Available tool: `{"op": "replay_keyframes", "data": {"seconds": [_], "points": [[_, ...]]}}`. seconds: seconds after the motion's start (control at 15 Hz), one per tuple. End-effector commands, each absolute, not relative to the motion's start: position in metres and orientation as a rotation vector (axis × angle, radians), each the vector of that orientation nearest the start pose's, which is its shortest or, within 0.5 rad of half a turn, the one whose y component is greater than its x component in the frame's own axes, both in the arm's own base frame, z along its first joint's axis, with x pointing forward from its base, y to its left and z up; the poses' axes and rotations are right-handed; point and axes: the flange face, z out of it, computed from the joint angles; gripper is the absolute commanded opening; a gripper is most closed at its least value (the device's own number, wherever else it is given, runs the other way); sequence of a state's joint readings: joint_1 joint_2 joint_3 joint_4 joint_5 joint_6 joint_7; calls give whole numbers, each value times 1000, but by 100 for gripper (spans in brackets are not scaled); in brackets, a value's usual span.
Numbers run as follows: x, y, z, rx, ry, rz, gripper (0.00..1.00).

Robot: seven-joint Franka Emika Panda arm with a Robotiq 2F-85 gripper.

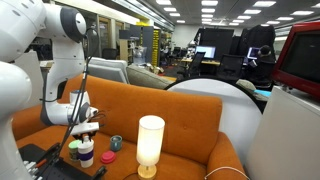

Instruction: Put the white object inside the white and blue coffee cup

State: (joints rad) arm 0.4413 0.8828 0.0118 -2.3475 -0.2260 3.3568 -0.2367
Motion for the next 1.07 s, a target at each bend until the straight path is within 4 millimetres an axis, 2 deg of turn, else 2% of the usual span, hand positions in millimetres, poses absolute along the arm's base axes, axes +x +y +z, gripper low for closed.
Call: {"op": "replay_keyframes", "data": {"seconds": [0.0, 0.07, 0.13, 0.47, 0.53, 1.0], "points": [[400, 217, -24, -2724, -1386, -177, 31], [402, 217, -26, -2722, -1384, -174, 50], [404, 217, -28, -2717, -1383, -176, 65], [409, 214, -28, -2698, -1378, -180, 96], [409, 213, -28, -2695, -1377, -183, 100], [415, 190, -11, -2785, -1309, -250, 100]]}}
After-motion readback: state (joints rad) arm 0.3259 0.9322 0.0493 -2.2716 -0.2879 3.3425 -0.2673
